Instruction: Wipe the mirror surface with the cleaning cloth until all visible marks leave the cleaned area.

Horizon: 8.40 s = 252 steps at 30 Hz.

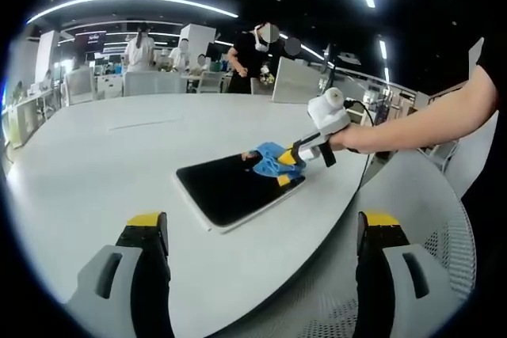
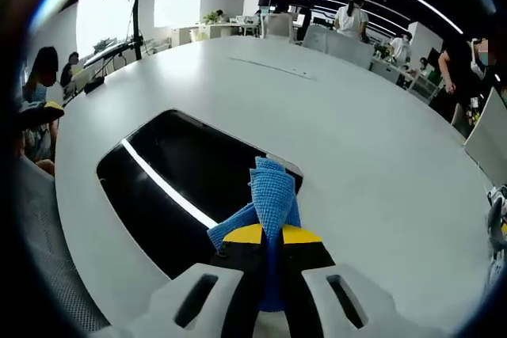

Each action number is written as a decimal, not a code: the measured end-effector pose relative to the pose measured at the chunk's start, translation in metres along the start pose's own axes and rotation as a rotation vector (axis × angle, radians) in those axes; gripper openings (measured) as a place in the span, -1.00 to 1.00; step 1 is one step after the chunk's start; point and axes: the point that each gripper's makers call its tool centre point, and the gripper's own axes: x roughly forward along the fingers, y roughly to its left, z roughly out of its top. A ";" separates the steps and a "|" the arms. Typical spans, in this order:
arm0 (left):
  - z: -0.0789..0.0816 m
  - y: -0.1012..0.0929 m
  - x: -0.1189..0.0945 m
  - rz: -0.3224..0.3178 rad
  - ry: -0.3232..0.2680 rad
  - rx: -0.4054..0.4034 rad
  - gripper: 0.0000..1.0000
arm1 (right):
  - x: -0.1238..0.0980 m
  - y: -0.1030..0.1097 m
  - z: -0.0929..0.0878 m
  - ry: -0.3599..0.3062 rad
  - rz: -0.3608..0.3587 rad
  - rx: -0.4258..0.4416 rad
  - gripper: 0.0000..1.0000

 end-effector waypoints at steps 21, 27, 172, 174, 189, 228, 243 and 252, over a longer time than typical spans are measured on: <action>0.000 -0.002 0.001 -0.008 0.000 0.000 0.97 | -0.001 0.002 0.000 0.029 0.004 -0.061 -1.00; 0.001 -0.002 0.001 -0.005 -0.003 -0.002 0.97 | -0.003 0.004 -0.002 0.029 0.006 -0.058 -1.00; 0.000 -0.004 0.001 -0.030 0.001 -0.008 0.84 | 0.004 0.186 0.042 -0.060 0.471 -0.334 -0.98; 0.000 -0.004 0.001 -0.030 0.002 -0.009 0.83 | 0.005 0.189 0.043 -0.058 0.477 -0.351 -0.98; 0.002 -0.003 0.000 -0.026 -0.013 -0.011 0.82 | 0.011 0.209 0.052 -0.056 0.499 -0.364 -0.98; -0.003 -0.004 0.001 -0.036 0.016 -0.008 0.81 | 0.021 0.204 0.062 -0.103 0.515 -0.432 -0.99; -0.002 -0.006 0.001 -0.048 0.010 -0.008 0.80 | 0.039 0.191 0.076 -0.107 0.479 -0.399 -0.99; -0.001 -0.004 0.000 -0.037 0.005 -0.015 0.80 | 0.053 0.179 0.087 -0.106 0.433 -0.385 -0.99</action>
